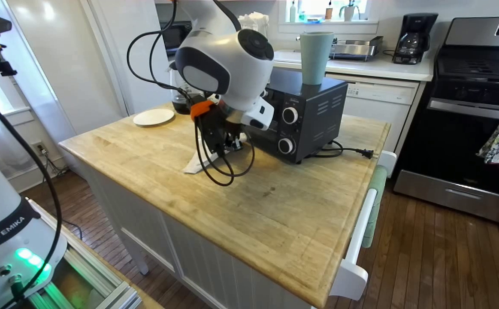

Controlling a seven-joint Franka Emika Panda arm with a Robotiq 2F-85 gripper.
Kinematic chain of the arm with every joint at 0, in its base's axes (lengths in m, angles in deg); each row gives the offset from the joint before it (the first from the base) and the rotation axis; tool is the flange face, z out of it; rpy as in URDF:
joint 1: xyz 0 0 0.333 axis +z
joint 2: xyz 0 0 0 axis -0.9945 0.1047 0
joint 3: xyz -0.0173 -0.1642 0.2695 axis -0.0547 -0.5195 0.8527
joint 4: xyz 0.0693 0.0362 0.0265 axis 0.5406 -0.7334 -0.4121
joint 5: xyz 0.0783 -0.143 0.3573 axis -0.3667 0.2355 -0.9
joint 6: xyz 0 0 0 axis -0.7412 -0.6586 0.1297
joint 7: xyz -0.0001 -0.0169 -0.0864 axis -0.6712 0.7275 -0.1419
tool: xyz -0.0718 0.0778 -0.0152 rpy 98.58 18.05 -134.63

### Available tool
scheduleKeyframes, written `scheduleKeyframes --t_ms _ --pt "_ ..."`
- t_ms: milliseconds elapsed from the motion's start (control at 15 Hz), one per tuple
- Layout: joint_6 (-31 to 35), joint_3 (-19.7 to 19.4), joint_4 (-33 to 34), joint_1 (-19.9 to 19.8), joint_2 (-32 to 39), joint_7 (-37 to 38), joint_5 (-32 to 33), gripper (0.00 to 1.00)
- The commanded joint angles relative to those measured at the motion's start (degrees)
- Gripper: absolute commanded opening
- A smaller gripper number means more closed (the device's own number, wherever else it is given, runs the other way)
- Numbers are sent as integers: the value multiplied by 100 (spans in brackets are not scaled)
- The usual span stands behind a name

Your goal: Pull the towel to the right towards the front of the oven

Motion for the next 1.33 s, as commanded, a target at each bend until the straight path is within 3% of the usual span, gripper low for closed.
scheduleKeyframes --t_ms 0,333,533,733,1067,1133,1267 --pt "334 24 -58 -7 -96 -53 -104 44" --pt "1162 -38 -351 43 -558 -220 240 78" --pt "1298 -89 -781 58 -1090 -281 866 98" --pt "1269 -136 -1441 68 -1994 -472 1583 100" --pt "1232 -462 -1968 69 -3506 -837 2194 100" --pt "1138 -278 -2010 -193 -3823 -902 2174 100" --pt "1003 -289 -2100 -303 -4476 -866 2277 100"
